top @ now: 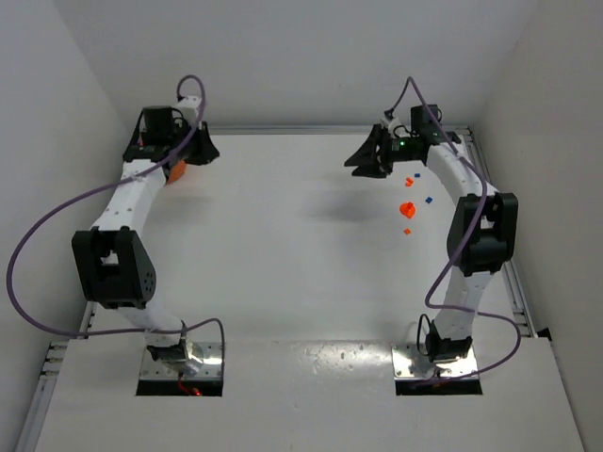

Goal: Sort the legos into containers by color

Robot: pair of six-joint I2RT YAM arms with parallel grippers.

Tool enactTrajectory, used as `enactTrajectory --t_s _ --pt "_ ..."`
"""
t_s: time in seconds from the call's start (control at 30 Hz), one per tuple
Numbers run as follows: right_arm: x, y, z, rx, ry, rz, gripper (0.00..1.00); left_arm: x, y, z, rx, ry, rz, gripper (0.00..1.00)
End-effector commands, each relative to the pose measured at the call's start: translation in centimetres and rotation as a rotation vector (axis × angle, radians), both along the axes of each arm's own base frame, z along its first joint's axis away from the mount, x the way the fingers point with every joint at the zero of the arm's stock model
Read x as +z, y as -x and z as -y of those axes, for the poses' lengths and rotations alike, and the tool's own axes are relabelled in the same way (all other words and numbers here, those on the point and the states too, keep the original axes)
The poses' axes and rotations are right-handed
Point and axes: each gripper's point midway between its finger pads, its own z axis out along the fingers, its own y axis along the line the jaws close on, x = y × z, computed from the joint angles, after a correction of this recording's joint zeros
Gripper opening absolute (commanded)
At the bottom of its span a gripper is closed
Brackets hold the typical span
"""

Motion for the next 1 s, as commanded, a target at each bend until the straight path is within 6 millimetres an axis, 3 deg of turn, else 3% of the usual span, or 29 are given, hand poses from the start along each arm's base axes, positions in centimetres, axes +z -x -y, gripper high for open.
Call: enactTrajectory --t_s 0.0,0.03,0.07,0.1,0.17,0.23,0.27,0.37,0.4,0.43,0.47,0.57,0.97 --pt "-2.5 1.6 2.1 0.053 0.294 0.059 0.5 -1.5 -2.1 -5.9 0.15 -0.143 -0.056 0.07" --pt "-2.0 1.6 2.3 0.049 0.281 0.068 0.5 -0.7 -3.2 -7.5 0.186 -0.148 -0.036 0.07" --pt "-2.5 1.7 2.6 0.045 0.273 0.058 0.5 -1.4 -4.5 -9.2 0.232 -0.166 -0.051 0.07" --pt "-2.5 1.7 2.6 0.045 0.273 0.057 0.5 -1.6 -4.3 -9.4 0.243 -0.175 -0.065 0.07" --pt "-2.6 2.0 2.6 0.046 0.273 0.051 0.5 -2.8 -6.2 -11.4 0.3 -0.191 -0.093 0.07" --pt "-2.5 2.2 2.6 0.045 0.273 0.059 0.5 -2.7 -7.6 -12.8 0.34 -0.212 -0.087 0.07" --pt "-2.5 2.2 2.6 0.045 0.273 0.059 0.5 -4.2 -8.1 -13.2 0.351 -0.223 -0.118 0.07" --pt "-2.4 2.2 2.5 0.049 0.265 0.059 0.51 -4.1 -9.7 -14.0 0.387 -0.237 -0.105 0.07" --pt "-2.7 2.2 2.5 0.05 0.265 0.05 0.51 -5.2 -10.1 -14.9 0.406 -0.246 -0.124 0.07" --pt "-2.7 2.2 2.5 0.05 0.265 0.05 0.51 -4.5 -10.9 -15.1 0.417 -0.25 -0.1 0.07" --pt "-2.7 2.2 2.5 0.05 0.265 0.05 0.51 -5.6 -11.1 -15.6 0.431 -0.264 -0.126 0.07" --pt "-3.2 2.4 2.4 0.058 0.254 0.032 0.51 -4.4 -12.1 -16.7 0.466 -0.277 -0.092 0.07" --pt "-3.6 2.4 1.9 0.072 0.246 0.023 0.51 -4.4 -12.8 -19.6 0.588 -0.372 -0.084 0.11"
